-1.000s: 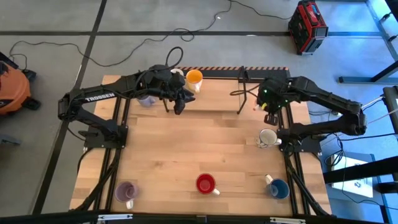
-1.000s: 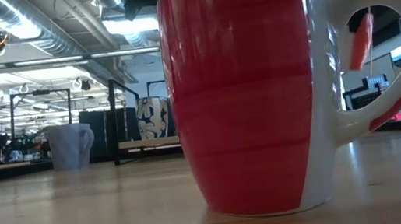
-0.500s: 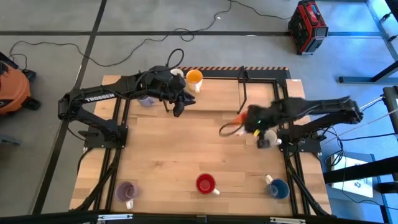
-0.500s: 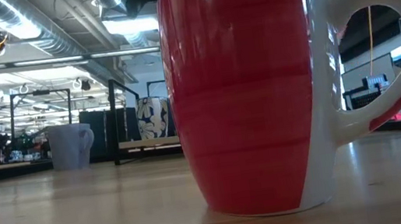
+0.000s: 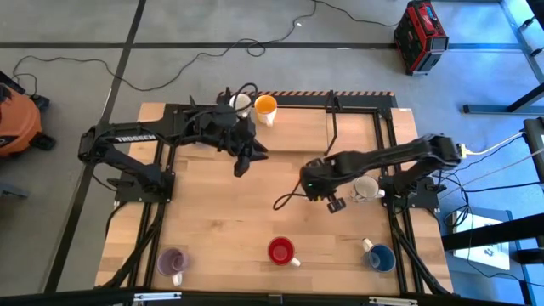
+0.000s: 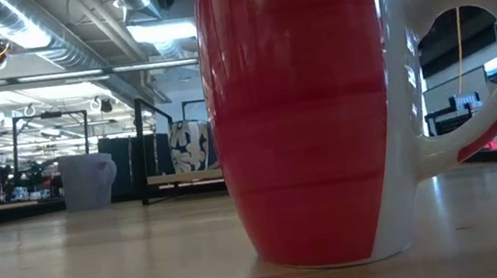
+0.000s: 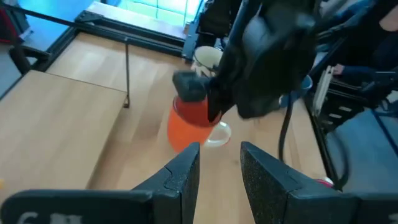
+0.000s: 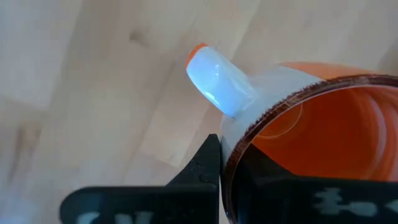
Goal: Place coffee mugs
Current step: Put the orange mug on the shelf
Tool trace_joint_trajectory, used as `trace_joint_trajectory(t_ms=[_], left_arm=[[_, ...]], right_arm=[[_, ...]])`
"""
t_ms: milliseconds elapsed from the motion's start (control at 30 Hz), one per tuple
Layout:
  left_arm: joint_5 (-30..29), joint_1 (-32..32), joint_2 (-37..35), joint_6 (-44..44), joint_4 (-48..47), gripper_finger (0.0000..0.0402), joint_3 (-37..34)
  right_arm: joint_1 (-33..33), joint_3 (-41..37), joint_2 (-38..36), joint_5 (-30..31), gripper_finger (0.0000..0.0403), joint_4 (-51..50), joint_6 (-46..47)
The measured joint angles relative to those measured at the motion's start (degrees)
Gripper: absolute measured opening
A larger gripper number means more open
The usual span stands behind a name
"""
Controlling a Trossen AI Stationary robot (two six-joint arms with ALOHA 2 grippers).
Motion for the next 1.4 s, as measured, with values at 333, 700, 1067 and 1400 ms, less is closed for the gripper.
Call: trace_joint_trajectory(t_ms=[333,700,1067,1400], left_arm=[[-1.5,-1.4,0.0,-0.1,0.6,0.011,0.0],[-1.2,-2.1,0.0,0.0,1.8,0.011,0.0],[-1.3,-2.0,0.0,0.0,1.8,0.011,0.0],[-1.4,-2.0,-0.9,0.0,0.2,0.011,-0.1]], right_arm=[[-0.2,0.1,5.5,-3.4,0.0001,-0.7,-3.7],[-0.2,0.8,5.7,0.1,0.0078,-2.4,-1.3],[0.1,17.0,5.7,-1.3,0.0141,-18.9,8.8],[12.3,18.9,-0.2,9.2,0.0142,-21.6,39.4]])
